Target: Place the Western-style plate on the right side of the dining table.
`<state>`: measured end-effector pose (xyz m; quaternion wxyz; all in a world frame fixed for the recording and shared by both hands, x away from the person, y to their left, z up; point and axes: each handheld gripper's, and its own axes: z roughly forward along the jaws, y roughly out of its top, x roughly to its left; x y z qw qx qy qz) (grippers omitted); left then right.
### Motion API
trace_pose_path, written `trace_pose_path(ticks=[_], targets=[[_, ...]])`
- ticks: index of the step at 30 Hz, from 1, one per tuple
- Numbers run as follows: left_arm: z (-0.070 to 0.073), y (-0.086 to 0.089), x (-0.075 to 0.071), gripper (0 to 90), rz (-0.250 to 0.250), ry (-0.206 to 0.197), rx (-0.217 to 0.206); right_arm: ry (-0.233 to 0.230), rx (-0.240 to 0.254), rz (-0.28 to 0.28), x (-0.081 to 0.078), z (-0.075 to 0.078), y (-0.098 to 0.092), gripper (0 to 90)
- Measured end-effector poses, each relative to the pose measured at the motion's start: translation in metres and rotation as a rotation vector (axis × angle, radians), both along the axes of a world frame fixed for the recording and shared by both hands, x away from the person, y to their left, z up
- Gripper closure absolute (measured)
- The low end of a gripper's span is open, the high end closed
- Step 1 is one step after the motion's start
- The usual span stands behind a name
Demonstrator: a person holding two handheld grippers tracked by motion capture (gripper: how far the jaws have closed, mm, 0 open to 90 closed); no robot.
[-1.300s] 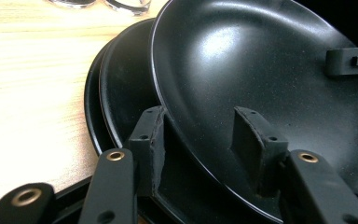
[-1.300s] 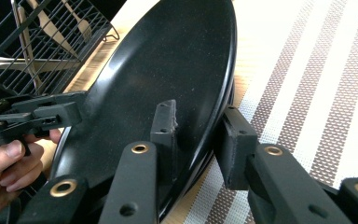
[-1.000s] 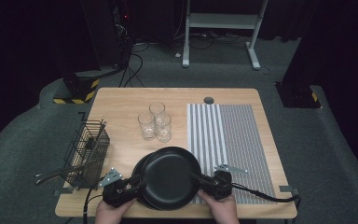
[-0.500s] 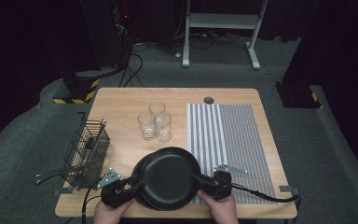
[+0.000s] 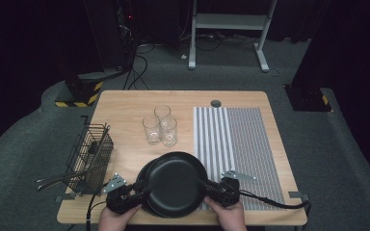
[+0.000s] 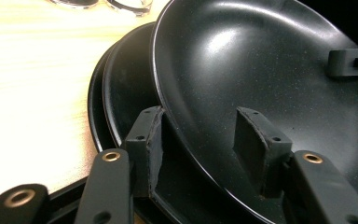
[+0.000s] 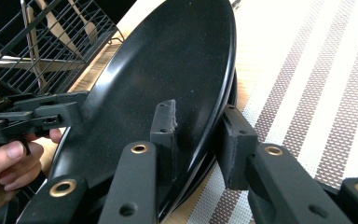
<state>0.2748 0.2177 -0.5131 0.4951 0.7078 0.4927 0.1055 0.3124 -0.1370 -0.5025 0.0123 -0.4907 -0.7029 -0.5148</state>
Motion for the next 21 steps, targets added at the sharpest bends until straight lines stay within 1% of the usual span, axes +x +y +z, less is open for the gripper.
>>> trace_pose_path(ticks=[4,7,12,15,19,21], targets=[[0.000,0.000,0.001,52.7,0.000,-0.001,-0.004,-0.007,0.002,0.002,0.000,0.000,0.000,70.5],[-0.002,-0.001,0.002,53.5,-0.013,0.011,-0.007,-0.022,0.011,0.010,-0.001,0.001,0.000,70.8],[-0.003,-0.003,0.003,53.3,-0.014,0.015,-0.002,-0.019,0.014,0.017,0.000,0.001,0.001,70.9],[-0.003,-0.005,0.004,53.1,-0.010,0.014,0.007,-0.017,0.016,0.017,0.000,0.001,0.001,71.0],[-0.004,-0.008,0.005,51.9,-0.009,0.013,0.020,-0.028,0.013,0.014,0.002,0.001,0.001,71.3],[-0.004,-0.010,0.006,51.5,-0.011,0.019,0.024,-0.024,0.014,0.009,0.002,0.002,0.001,71.5]])
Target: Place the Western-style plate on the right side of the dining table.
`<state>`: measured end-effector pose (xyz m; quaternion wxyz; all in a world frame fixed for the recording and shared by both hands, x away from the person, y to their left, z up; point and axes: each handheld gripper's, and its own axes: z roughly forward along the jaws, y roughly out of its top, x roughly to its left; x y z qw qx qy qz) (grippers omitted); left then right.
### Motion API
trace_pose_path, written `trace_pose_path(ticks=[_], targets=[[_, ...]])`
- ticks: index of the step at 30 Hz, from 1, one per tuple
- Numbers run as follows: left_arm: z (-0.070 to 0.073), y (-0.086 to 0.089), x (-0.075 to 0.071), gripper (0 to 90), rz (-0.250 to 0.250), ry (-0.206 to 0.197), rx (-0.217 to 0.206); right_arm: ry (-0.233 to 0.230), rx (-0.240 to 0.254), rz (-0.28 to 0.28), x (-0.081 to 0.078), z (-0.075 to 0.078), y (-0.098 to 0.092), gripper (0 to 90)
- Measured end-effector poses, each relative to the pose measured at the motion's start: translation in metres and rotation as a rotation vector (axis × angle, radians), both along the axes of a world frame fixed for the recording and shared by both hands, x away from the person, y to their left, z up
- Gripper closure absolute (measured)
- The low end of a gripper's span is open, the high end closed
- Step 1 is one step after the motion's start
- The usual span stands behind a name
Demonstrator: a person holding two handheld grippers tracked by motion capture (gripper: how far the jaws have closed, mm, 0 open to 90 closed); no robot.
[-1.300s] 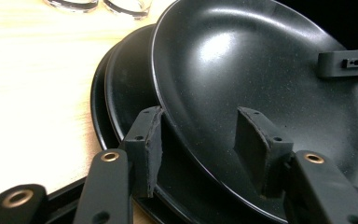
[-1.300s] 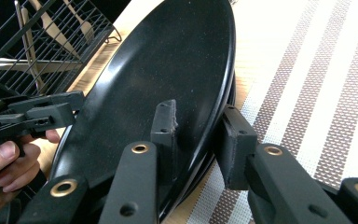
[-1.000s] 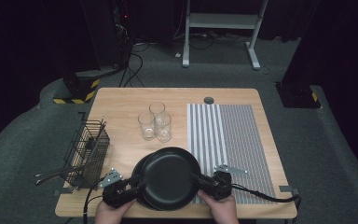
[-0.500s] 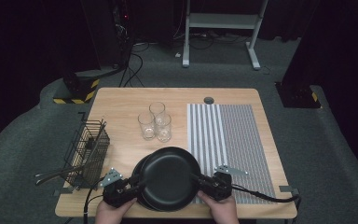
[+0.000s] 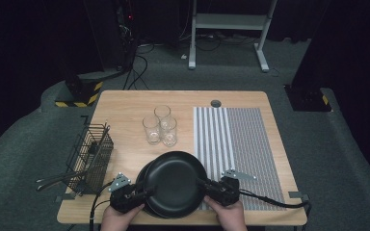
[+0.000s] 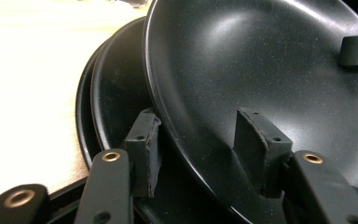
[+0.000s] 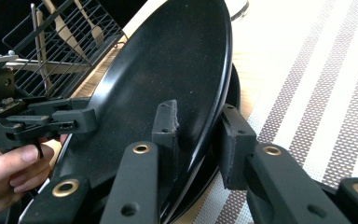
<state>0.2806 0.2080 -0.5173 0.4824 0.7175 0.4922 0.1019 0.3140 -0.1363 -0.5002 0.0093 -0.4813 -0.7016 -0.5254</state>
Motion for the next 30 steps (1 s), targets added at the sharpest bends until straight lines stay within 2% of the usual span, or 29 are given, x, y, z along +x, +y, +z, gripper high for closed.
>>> trace_pose_path(ticks=[9,15,19,22,25,30], targets=[[-0.0013,-0.0006,0.0003,50.6,-0.009,-0.009,-0.002,-0.047,-0.022,0.012,-0.0003,0.0046,0.0015,71.6],[-0.0015,0.0002,0.0009,52.3,0.001,-0.001,-0.015,-0.040,-0.007,0.010,0.0008,0.0022,0.0010,71.7],[-0.0019,0.0024,0.0015,55.2,0.005,0.014,-0.039,-0.032,0.003,0.006,0.0014,0.0007,0.0010,71.9],[-0.0020,0.0034,0.0004,56.1,0.010,0.012,-0.045,-0.028,0.005,0.004,0.0024,-0.0002,0.0015,72.0],[-0.0015,0.0072,0.0003,59.8,0.004,0.011,-0.083,-0.025,0.007,-0.004,0.0032,-0.0001,0.0023,72.3],[-0.0006,0.0077,-0.0002,61.6,0.009,-0.001,-0.090,-0.033,0.012,-0.010,0.0048,0.0018,0.0032,73.1]])
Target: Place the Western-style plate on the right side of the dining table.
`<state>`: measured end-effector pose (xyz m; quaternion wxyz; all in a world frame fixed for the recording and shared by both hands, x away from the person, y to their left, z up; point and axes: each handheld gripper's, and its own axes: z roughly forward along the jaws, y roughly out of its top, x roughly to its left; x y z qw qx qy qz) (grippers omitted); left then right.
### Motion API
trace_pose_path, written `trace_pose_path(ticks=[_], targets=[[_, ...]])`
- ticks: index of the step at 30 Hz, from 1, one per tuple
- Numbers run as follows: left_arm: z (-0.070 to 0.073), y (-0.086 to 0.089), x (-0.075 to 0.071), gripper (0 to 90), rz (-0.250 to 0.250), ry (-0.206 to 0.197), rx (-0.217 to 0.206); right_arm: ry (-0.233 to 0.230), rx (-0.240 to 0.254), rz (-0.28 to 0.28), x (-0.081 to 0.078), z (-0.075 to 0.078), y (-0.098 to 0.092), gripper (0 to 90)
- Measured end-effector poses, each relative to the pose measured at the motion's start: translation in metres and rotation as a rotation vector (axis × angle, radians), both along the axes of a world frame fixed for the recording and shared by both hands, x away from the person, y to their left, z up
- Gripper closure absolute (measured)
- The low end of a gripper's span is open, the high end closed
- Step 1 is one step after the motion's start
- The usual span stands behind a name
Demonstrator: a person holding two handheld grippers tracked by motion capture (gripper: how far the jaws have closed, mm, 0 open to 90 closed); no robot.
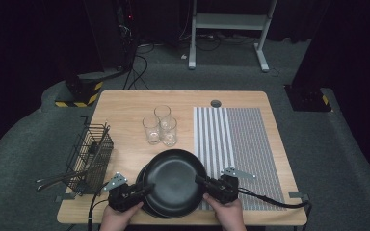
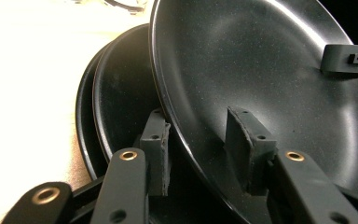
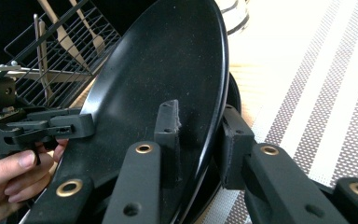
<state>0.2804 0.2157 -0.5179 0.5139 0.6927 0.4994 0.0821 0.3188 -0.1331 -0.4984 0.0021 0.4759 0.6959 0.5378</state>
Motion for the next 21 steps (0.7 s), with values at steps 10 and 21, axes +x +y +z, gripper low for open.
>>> trace_pose_path(ticks=[10,21], targets=[[0.001,0.002,0.000,64.4,0.011,-0.027,-0.017,0.000,0.017,-0.003,0.002,0.002,0.000,74.3],[0.005,0.005,0.002,67.6,0.035,-0.065,-0.019,-0.011,0.076,0.030,0.006,0.011,0.000,79.2]])
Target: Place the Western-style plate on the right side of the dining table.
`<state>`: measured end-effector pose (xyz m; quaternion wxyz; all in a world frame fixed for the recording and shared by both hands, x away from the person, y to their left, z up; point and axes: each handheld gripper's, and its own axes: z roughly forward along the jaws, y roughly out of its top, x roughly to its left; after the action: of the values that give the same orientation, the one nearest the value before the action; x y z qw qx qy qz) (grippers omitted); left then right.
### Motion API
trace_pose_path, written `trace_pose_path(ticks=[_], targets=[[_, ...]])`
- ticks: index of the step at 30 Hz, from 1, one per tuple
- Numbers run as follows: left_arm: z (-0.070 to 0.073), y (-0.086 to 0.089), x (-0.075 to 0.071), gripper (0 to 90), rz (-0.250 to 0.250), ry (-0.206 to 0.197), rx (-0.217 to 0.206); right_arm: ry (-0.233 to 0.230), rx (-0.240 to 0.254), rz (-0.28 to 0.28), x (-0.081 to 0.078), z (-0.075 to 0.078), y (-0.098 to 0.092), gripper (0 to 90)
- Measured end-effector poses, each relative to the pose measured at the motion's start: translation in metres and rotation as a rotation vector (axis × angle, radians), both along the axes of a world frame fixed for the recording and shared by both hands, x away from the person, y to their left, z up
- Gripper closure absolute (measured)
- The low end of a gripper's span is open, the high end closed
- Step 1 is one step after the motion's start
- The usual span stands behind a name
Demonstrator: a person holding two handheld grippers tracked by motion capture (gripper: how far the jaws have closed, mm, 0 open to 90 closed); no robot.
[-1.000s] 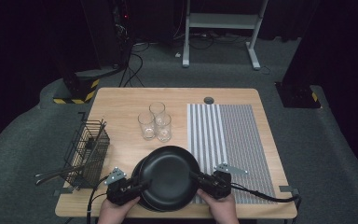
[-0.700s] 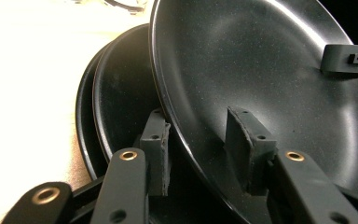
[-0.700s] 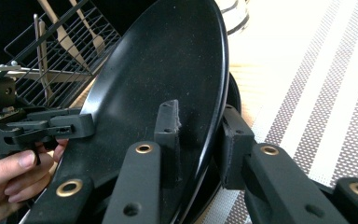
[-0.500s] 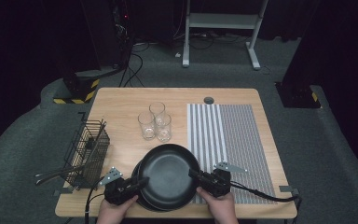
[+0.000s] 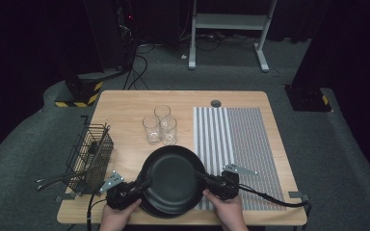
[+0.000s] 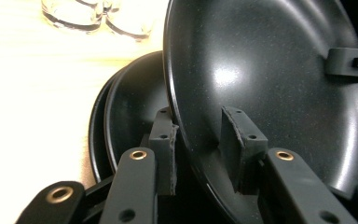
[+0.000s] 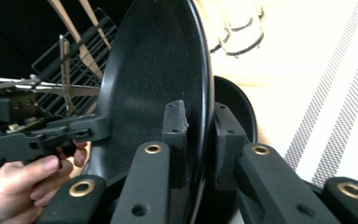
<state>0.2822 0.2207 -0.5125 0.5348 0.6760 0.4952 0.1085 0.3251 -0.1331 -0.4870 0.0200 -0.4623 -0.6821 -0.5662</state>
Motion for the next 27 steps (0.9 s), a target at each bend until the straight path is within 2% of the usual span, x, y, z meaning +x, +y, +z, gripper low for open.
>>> trace_pose_path(ticks=[8,11,23,27], targets=[[0.002,-0.002,0.004,68.6,0.004,0.002,-0.001,-0.011,0.027,0.004,0.005,0.001,-0.001,80.3],[0.004,-0.005,0.005,69.0,0.005,0.001,0.000,-0.028,0.028,0.001,0.006,0.002,-0.003,80.3],[0.016,-0.016,0.014,69.4,-0.004,0.001,-0.014,-0.084,0.056,-0.024,0.011,0.017,-0.013,81.0],[0.023,-0.020,0.018,69.3,-0.013,-0.011,-0.017,-0.105,0.066,-0.035,0.012,0.023,-0.018,81.2]])
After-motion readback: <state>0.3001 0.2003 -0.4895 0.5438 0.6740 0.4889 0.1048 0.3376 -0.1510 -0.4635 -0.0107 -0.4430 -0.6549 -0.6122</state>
